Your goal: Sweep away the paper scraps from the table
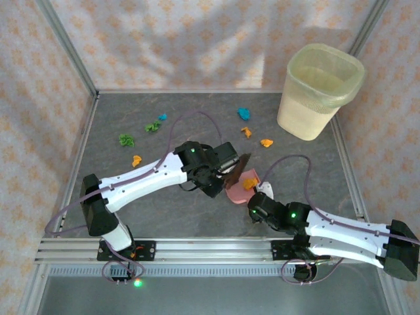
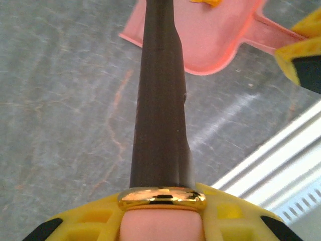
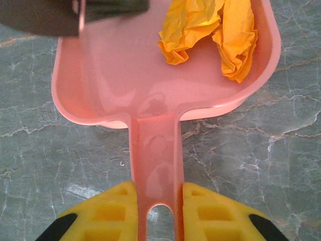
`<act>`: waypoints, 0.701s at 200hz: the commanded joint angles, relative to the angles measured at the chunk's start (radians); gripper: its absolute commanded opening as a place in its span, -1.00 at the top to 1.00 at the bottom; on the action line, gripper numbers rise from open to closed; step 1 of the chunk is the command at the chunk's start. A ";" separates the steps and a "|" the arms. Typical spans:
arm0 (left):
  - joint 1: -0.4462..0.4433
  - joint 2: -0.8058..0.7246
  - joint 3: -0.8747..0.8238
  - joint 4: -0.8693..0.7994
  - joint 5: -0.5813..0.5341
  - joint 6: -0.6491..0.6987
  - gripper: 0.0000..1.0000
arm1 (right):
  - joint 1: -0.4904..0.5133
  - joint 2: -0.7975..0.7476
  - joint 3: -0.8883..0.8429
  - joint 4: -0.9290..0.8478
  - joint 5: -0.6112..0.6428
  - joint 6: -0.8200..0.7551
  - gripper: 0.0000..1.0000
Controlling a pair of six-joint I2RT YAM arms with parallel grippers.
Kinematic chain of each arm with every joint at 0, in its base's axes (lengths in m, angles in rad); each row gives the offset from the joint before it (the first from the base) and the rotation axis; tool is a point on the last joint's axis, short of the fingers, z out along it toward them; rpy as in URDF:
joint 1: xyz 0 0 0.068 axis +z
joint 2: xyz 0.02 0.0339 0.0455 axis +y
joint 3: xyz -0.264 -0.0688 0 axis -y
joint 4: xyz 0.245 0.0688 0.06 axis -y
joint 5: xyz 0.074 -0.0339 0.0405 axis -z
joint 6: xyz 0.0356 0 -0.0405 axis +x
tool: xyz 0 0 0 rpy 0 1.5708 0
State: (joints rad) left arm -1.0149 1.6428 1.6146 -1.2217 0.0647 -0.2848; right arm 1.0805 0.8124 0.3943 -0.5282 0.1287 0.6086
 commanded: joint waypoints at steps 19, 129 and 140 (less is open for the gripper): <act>0.002 0.018 0.086 0.026 -0.175 -0.057 1.00 | -0.008 0.007 -0.018 0.024 0.046 -0.004 1.00; -0.011 0.196 0.220 0.122 -0.019 -0.060 1.00 | -0.011 0.003 -0.015 0.022 0.094 -0.003 1.00; -0.011 0.170 0.191 0.132 -0.025 -0.065 1.00 | -0.011 -0.003 -0.015 0.023 0.107 -0.009 1.00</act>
State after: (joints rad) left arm -1.0153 1.8839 1.8359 -1.1309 0.0257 -0.3397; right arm 1.0760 0.8227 0.3866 -0.4953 0.1658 0.6083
